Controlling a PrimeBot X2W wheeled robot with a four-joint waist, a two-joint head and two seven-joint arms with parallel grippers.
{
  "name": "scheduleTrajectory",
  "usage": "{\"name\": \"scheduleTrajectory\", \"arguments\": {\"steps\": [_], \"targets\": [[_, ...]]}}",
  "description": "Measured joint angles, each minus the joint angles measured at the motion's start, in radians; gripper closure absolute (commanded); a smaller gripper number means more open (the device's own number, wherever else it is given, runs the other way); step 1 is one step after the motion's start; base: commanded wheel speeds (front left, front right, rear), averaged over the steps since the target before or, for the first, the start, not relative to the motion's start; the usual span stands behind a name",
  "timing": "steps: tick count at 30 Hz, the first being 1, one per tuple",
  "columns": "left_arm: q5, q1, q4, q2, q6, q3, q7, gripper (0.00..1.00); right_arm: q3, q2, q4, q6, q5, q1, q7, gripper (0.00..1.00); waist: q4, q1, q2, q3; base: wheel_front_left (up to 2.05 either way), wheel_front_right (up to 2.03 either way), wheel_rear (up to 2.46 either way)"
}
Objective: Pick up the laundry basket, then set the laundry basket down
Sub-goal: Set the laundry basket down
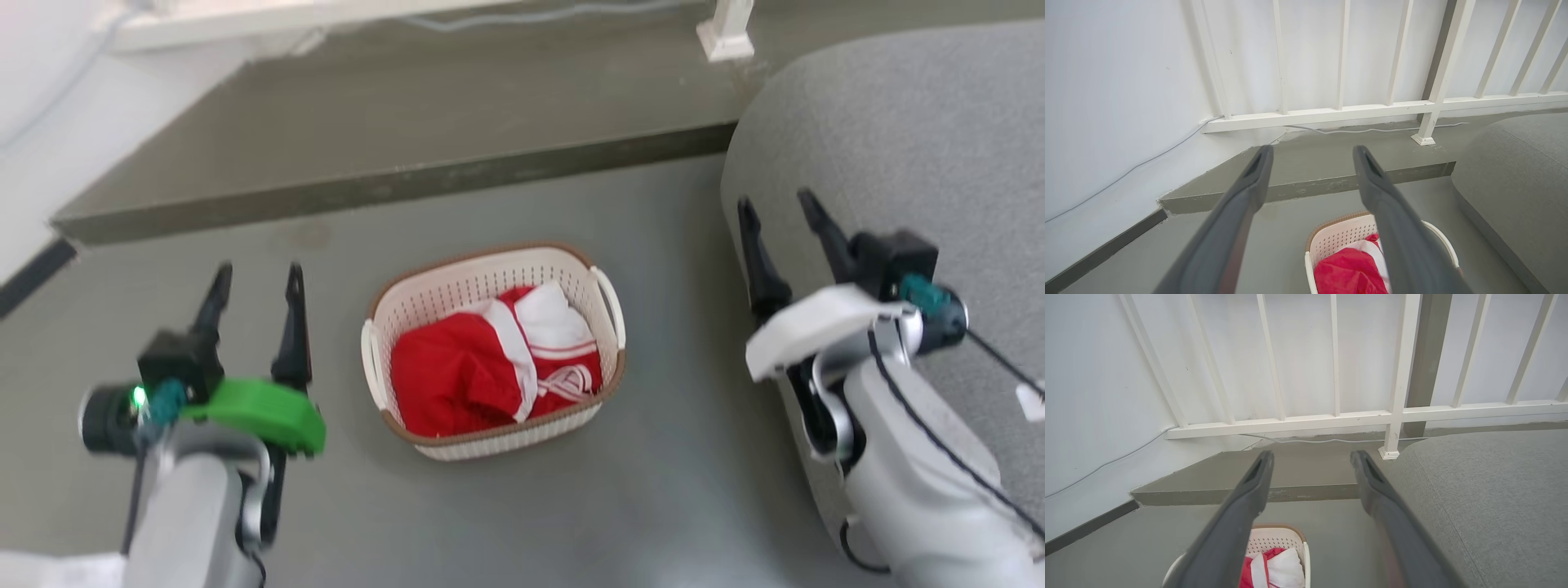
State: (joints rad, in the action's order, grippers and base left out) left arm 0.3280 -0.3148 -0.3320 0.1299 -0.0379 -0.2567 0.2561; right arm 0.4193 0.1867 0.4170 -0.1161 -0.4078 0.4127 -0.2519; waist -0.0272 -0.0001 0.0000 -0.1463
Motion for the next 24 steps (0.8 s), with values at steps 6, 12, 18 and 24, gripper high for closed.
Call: {"name": "scheduleTrajectory", "arguments": {"steps": [6,12,18,24], "targets": [[-0.026,0.108,0.035,-0.005,-0.008,-0.007,0.000,0.00,-0.015,0.000,-0.030,-0.002,0.015,-0.094,0.000,0.00,0.001,0.0000,0.0000,0.058,0.00,0.00,0.00],[-0.033,0.189,0.065,-0.016,-0.016,-0.016,0.000,0.00,-0.033,0.001,-0.048,-0.008,0.028,-0.191,0.000,0.00,0.004,0.0000,0.0000,0.107,0.00,0.00,0.00],[-0.043,0.260,0.095,-0.017,-0.026,-0.014,0.000,0.00,-0.035,0.000,-0.057,-0.008,0.029,-0.268,0.000,0.00,0.007,0.0000,0.0000,0.142,0.00,0.00,0.00],[-0.047,0.312,0.126,-0.017,-0.034,-0.014,0.000,0.00,-0.036,-0.002,-0.078,-0.008,0.030,-0.308,0.000,0.00,0.009,0.0000,0.0000,0.153,0.00,0.00,0.00]]}}
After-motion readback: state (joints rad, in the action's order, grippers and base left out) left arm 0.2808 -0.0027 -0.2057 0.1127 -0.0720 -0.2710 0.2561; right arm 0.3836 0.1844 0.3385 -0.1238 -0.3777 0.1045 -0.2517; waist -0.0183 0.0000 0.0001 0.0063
